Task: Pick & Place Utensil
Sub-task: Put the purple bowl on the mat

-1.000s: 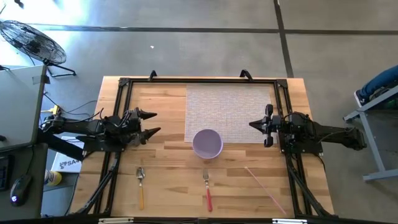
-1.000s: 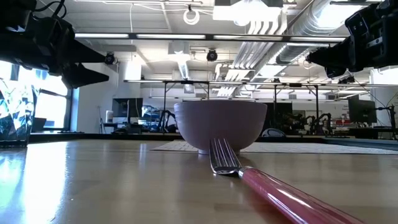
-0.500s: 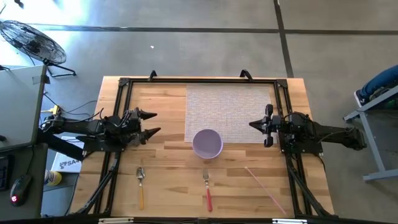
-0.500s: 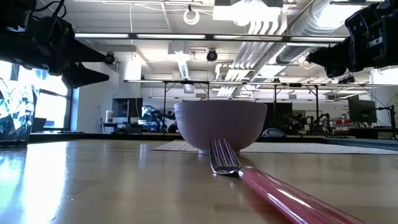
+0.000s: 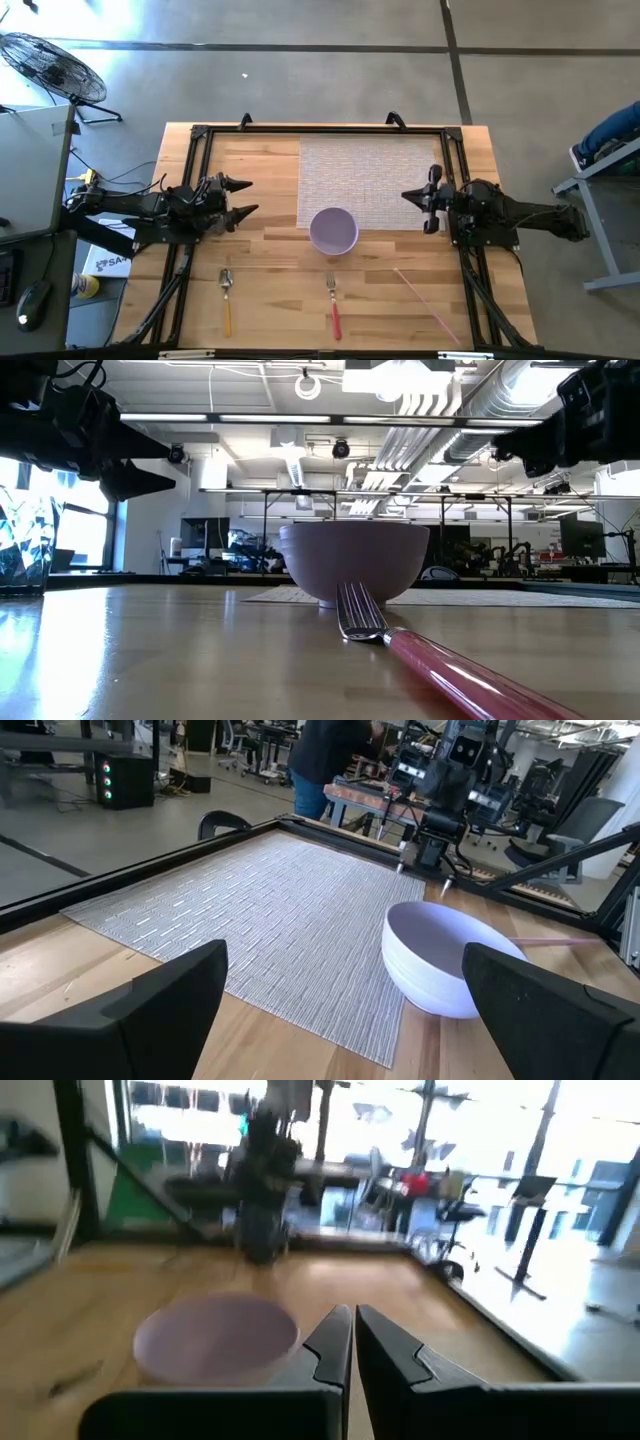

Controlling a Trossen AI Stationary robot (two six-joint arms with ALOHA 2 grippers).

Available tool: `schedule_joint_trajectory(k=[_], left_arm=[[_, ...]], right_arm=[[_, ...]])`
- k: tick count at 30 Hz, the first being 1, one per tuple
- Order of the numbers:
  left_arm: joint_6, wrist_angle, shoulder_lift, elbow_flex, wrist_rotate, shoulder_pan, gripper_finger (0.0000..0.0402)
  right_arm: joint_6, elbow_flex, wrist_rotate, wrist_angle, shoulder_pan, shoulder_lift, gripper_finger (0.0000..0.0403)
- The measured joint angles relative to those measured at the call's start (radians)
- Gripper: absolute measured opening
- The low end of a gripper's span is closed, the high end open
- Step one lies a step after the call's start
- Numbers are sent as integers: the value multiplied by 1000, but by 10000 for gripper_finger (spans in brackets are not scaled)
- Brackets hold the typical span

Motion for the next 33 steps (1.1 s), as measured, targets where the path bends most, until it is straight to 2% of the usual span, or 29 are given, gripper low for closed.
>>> schedule_joint_trajectory(k=[5,13,19,24,28,33], left_arm=[[0,0,0,0,0,0,397],[0,0,0,0,0,0,397],[0,0,0,1,1,0,397],[0,0,0,2,6,0,397],[0,0,0,2,6,0,397],[0,-8,0,2,6,0,397]], right_arm=[[148,0,-14,139,0,0,12],[38,0,18,219,0,0,12],[56,0,29,232,0,0,12],[79,0,-82,290,1,8,12],[203,1,-145,335,5,76,20],[256,1,-81,428,69,258,48]])
